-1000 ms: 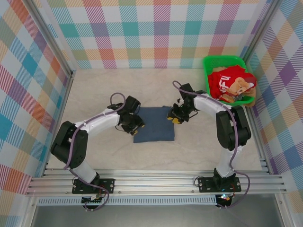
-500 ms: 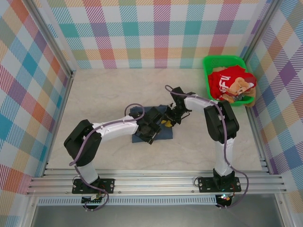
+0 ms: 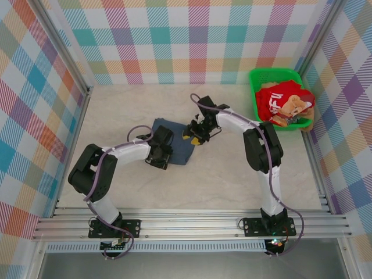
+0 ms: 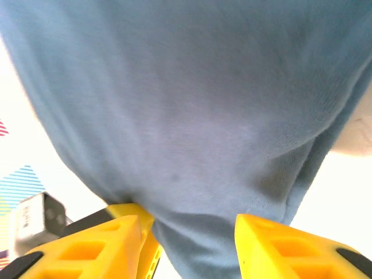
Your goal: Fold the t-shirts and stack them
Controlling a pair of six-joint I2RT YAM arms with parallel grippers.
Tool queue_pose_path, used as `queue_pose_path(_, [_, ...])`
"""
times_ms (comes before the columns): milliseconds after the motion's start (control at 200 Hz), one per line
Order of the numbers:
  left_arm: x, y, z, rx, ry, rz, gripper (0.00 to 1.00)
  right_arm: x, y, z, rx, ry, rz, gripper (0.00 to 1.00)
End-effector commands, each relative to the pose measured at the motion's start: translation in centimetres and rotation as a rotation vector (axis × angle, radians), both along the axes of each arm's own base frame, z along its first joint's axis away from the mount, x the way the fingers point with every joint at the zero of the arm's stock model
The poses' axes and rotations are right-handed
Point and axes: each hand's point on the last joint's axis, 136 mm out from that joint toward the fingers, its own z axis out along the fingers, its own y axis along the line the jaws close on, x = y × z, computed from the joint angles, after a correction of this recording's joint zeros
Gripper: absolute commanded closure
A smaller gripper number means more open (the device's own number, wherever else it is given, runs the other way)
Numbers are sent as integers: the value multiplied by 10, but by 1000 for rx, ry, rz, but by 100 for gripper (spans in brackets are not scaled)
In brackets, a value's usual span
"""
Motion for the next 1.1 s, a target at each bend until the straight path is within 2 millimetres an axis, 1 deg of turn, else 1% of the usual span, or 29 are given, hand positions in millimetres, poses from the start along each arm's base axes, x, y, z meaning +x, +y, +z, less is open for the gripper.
queue_pose_path(0, [18, 21, 1, 41, -55, -17, 53, 12, -19, 74, 4, -177, -18, 52])
queue_pose_path(55, [27, 7, 20, 8, -100, -78, 52, 8, -30, 84, -1, -187, -37, 52])
queue_pose_path(95, [29, -5, 37, -15, -118, -133, 52, 3, -38, 87, -6, -194, -50, 52])
queue_pose_path(120, [25, -12, 47, -18, -114, -170, 52, -1, -43, 89, -9, -198, -59, 52])
queue_pose_path(125, [28, -14, 52, -23, -126, -174, 52, -3, -44, 89, -10, -197, -60, 52])
queue_pose_path(185, [15, -27, 75, -17, -103, -251, 52, -14, -58, 90, -13, -199, -84, 52])
queue_pose_path(225, [6, -31, 88, 6, -90, -300, 52, -23, -65, 89, -14, -195, -97, 52])
queue_pose_path(260, [-1, -32, 96, 35, -79, -331, 52, -31, -72, 89, -14, -194, -110, 52])
queue_pose_path(290, [-3, -35, 103, 42, -82, -355, 52, -39, -77, 88, -17, -190, -116, 52])
queue_pose_path(330, [-2, -39, 109, 49, -95, -394, 53, -49, -83, 87, -17, -184, -123, 52])
queue_pose_path(360, [0, -41, 111, 66, -95, -422, 53, -56, -87, 85, -20, -175, -127, 52])
queue_pose_path(420, [3, -42, 106, 116, -63, -487, 53, -69, -94, 83, -24, -167, -137, 52])
queue_pose_path(460, [5, -41, 97, 141, -24, -521, 52, -76, -97, 82, -23, -162, -141, 52])
queue_pose_path(490, [7, -39, 86, 171, 10, -547, 51, -82, -100, 82, -22, -159, -142, 52])
queue_pose_path(570, [16, -41, 69, 215, 34, -593, 50, -93, -105, 87, -22, -159, -142, 52])
queue_pose_path(670, [34, -42, 56, 254, 23, -603, 44, -106, -112, 96, -21, -177, -144, 52])
queue_pose_path(790, [51, -51, 36, 247, 40, -590, 44, -123, -120, 99, -25, -173, -149, 52])
queue_pose_path(870, [58, -50, 21, 273, 70, -577, 45, -132, -124, 98, -24, -166, -155, 52])
queue_pose_path(915, [60, -43, 15, 288, 93, -554, 45, -138, -127, 97, -24, -162, -159, 52])
queue_pose_path(965, [63, -31, 9, 313, 115, -521, 45, -143, -129, 96, -23, -155, -166, 52])
queue_pose_path(1095, [75, 10, -7, 306, 167, -416, 45, -155, -135, 95, -23, -143, -182, 52])
